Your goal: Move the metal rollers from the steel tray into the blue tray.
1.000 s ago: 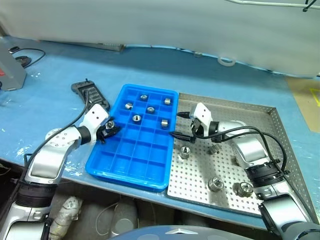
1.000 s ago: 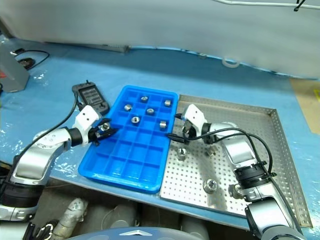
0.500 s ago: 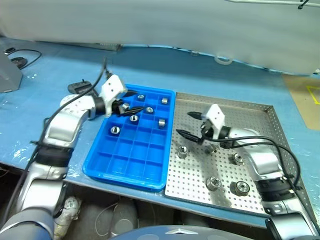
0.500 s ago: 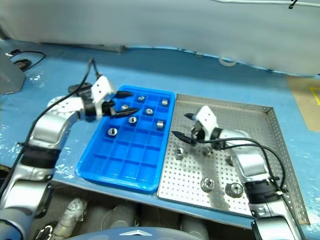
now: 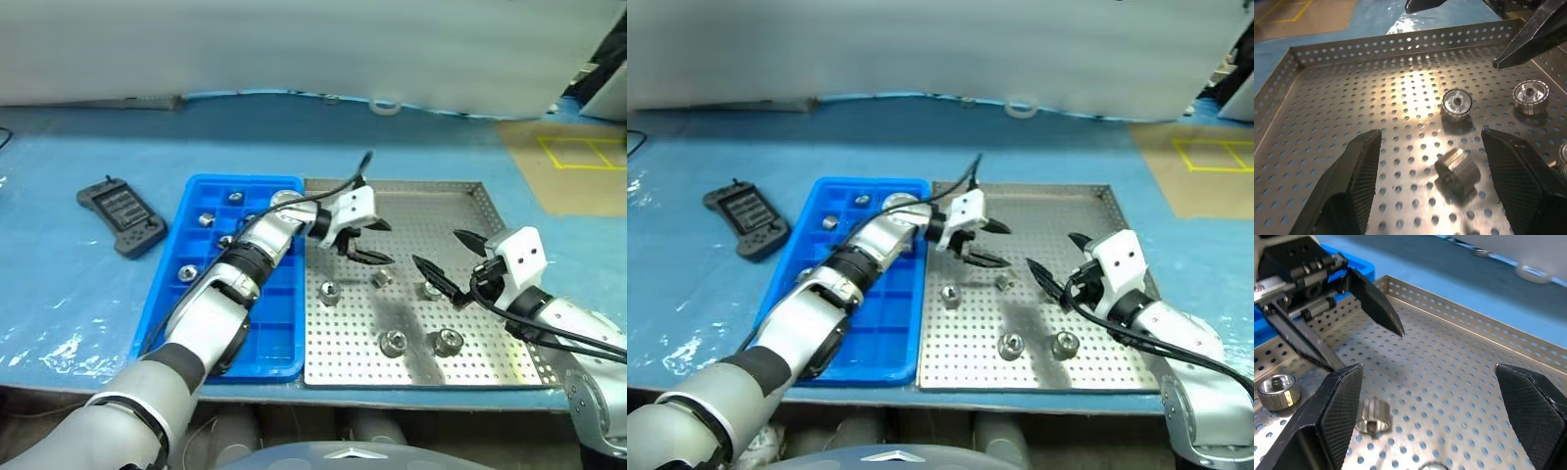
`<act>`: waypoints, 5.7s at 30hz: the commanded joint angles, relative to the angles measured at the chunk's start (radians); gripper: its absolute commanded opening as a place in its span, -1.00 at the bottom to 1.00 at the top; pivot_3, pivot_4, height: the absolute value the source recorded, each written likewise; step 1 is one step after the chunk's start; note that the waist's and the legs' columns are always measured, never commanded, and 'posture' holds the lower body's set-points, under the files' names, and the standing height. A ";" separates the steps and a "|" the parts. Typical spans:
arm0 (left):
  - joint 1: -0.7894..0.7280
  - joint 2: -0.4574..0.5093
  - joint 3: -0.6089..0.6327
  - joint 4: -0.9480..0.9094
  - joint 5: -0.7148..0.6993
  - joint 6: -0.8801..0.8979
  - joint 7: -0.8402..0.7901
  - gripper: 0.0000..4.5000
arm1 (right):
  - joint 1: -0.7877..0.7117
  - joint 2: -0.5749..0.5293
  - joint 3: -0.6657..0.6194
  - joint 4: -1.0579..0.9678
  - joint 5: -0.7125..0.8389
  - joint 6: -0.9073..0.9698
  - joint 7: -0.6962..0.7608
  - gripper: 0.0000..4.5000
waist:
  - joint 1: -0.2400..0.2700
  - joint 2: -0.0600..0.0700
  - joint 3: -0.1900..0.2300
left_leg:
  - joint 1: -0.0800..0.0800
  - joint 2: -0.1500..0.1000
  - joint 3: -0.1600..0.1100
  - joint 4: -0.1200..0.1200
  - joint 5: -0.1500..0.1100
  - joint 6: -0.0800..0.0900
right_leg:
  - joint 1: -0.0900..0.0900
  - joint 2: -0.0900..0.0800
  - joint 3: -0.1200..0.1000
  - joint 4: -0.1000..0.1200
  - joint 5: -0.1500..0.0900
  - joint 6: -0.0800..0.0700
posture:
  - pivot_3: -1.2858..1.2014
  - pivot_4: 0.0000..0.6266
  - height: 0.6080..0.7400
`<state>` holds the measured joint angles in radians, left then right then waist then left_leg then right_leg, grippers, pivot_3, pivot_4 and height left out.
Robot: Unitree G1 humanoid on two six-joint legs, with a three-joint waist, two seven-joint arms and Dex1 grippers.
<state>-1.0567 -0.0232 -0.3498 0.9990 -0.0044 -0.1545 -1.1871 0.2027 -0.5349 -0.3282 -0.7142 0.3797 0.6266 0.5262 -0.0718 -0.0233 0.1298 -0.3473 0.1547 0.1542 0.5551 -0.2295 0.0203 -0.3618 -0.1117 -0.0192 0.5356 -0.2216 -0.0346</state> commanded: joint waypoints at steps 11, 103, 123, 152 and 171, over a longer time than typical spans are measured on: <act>-0.016 -0.046 -0.022 0.168 0.158 -0.098 0.048 0.52 | 0.061 0.006 -0.025 -0.090 -0.008 0.001 -0.090 1.00 | -0.107 0.005 -0.003 | -0.005 -0.002 -0.003 0.004 -0.003 0.005 | 0.000 -0.001 -0.002 -0.006 0.000 0.000 | -0.44 -0.52 1.00; 1.312 0.778 0.694 -1.345 -0.478 0.527 0.174 -0.17 | -0.655 0.084 0.525 0.695 -0.114 -0.333 0.448 1.00 | 0.197 -0.005 0.006 | 0.014 0.018 -0.004 -0.030 0.020 -0.032 | -0.005 0.021 -0.004 0.003 0.003 -0.011 | 0.21 -0.52 1.00; 1.059 0.805 0.634 -1.317 -0.546 0.609 0.207 0.97 | -0.629 0.051 0.456 0.666 -0.092 -0.302 0.419 1.00 | 0.204 -0.007 0.004 | 0.016 0.017 -0.004 -0.028 0.022 -0.034 | -0.002 0.021 -0.004 0.006 0.003 -0.011 | 0.16 -0.52 1.00; -0.024 -0.149 0.049 0.084 -0.099 0.025 0.062 0.97 | -0.118 0.019 -0.112 0.102 -0.060 -0.135 -0.103 1.00 | 0.017 -0.001 -0.006 | 0.008 0.015 0.003 -0.013 0.013 -0.012 | -0.002 0.017 0.003 0.000 0.005 -0.007 | -0.43 -0.52 1.00; -0.032 -0.282 0.006 0.282 0.146 -0.134 0.313 0.97 | 0.100 0.115 -0.151 -0.068 -0.089 -0.130 -0.241 1.00 | -0.247 0.015 -0.014 | -0.013 -0.002 -0.002 -0.001 -0.002 0.011 | 0.002 -0.003 -0.010 -0.021 0.006 -0.006 | -0.54 -0.52 1.00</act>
<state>-1.0655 -0.1479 -0.3333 1.2843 0.1150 -0.2669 -0.9274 0.3080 -0.4181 -0.4617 -0.7445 0.2959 0.5164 0.2940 -0.3191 -0.0080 0.1159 -0.3613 0.1517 0.1518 0.5564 -0.2327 0.0333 -0.3603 -0.1159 -0.0306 0.5134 -0.2158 -0.0404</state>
